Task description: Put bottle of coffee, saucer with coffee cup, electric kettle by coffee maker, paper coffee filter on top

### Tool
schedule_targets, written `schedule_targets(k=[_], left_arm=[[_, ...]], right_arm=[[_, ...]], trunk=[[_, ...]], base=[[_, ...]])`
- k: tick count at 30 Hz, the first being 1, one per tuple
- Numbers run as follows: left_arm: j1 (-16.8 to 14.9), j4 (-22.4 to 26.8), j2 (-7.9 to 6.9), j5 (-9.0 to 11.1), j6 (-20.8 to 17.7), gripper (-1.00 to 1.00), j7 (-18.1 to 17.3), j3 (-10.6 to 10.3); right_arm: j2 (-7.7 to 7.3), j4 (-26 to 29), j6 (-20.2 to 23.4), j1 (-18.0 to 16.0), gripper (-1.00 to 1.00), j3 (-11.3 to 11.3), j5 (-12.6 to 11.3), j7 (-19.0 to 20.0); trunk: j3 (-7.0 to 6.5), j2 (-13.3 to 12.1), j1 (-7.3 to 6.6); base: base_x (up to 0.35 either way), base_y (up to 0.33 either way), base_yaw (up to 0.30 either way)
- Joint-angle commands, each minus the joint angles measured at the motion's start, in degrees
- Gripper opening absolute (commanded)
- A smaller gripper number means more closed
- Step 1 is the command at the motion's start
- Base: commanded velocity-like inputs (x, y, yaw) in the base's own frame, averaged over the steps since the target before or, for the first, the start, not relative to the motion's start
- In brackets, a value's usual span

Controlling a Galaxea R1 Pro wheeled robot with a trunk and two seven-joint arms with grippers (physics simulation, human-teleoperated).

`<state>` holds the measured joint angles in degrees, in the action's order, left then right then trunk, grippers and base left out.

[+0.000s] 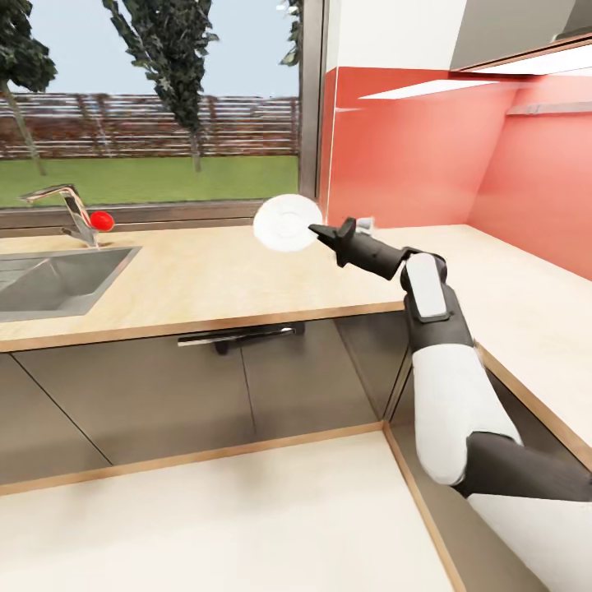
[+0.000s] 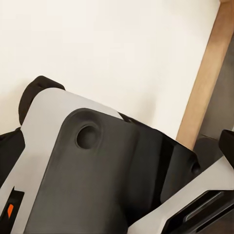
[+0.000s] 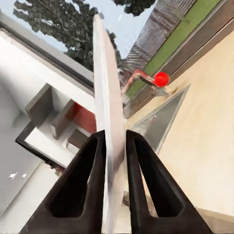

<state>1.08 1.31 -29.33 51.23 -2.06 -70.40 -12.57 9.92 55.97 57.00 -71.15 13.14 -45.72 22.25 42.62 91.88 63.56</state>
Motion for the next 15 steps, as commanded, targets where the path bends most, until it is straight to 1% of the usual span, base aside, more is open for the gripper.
schedule_targets(k=[1, 3, 5, 11, 12, 14, 15], left_arm=[[0.1, 0.1, -0.03, 0.5, -0.2, 1.0, -0.1, -0.5], [0.1, 0.2, -0.03, 0.5, -0.2, 1.0, -0.1, -0.4], [0.1, 0.2, -0.03, 0.5, -0.2, 1.0, -0.1, -0.5], [0.1, 0.1, -0.01, 0.5, -0.2, 1.0, -0.1, -0.5], [0.1, 0.2, 0.51, 0.5, -0.2, 1.0, -0.1, -0.4], [0.1, 0.2, 0.66, 0.5, -0.2, 1.0, -0.1, -0.4], [0.1, 0.2, 0.71, 0.5, -0.1, 1.0, -0.1, -0.4]], right_arm=[[0.08, 0.4, 0.3, 0.3, -1.0, -1.2, -1.6, 0.5], [0.08, 0.8, 0.3, 0.7, -1.0, -2.6, -3.8, 0.4], [0.08, 0.9, 0.3, 1.0, -1.0, -3.3, -4.9, 0.3], [0.08, 0.7, 0.3, 1.7, -1.0, -3.8, -5.9, 0.2], [0.08, 0.6, 0.2, 2.5, -1.0, -4.0, -6.0, 0.1], [0.08, 0.6, 0.2, 3.0, -1.0, -4.0, -6.1, 0.2], [0.08, 0.6, 0.2, 4.4, -1.0, -4.1, -6.2, 0.2]], trunk=[[0.04, 0.0, 0.0], [0.04, 0.0, 0.0], [0.04, 0.0, 0.0], [0.04, 0.0, 0.0], [0.04, 0.0, 0.0], [0.04, 0.0, 0.0], [0.04, 0.0, 0.0]], base=[[0.0, 0.0, 0.0], [0.0, 0.0, 0.0], [0.0, 0.0, 0.0], [0.0, 0.0, 0.0], [0.0, 0.0, 0.0], [0.0, 0.0, 0.0], [0.0, 0.0, 0.0]])
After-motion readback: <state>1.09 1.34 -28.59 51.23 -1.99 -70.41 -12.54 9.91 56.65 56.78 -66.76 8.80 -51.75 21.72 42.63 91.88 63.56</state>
